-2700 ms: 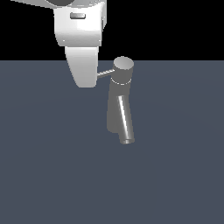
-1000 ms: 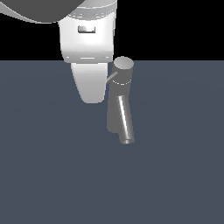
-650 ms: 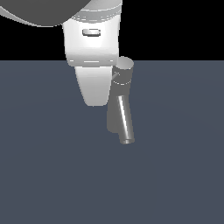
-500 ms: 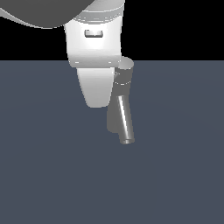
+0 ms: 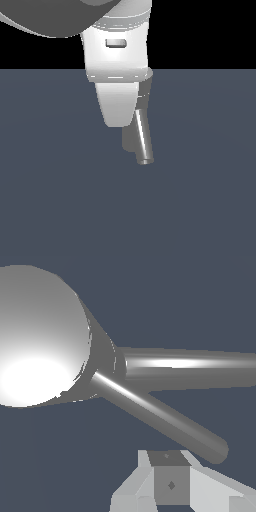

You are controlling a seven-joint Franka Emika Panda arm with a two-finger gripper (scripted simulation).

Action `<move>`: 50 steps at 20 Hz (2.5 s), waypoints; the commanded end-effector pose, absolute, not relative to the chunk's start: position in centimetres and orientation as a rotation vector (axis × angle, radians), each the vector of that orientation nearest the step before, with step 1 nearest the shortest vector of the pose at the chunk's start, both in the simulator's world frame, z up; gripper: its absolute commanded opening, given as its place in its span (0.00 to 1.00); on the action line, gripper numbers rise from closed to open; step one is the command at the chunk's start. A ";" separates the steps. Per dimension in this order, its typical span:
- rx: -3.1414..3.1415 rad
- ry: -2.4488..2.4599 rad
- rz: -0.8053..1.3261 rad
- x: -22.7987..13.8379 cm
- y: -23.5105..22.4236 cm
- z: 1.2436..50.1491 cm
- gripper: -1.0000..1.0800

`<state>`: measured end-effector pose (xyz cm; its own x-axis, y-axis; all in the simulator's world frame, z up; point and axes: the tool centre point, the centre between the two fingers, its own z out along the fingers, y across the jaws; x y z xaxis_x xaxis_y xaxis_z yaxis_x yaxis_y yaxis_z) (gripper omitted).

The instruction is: Turn on the faucet by rotating a designated handle.

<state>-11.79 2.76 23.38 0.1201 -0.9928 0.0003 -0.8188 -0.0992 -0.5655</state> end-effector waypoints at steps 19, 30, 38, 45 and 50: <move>-1.970 1.758 -0.545 -12.8 1.0 22.6 0.00; -1.968 1.763 -0.544 -12.8 -1.2 22.3 0.00; -1.967 1.767 -0.543 -12.9 -3.1 22.2 0.00; -1.966 1.771 -0.543 -12.9 -4.9 22.0 0.00; -1.965 1.774 -0.542 -12.9 -6.3 21.9 0.00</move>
<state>-12.68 -4.43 22.23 0.1396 -0.9902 0.0000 -0.8168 -0.1152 -0.5654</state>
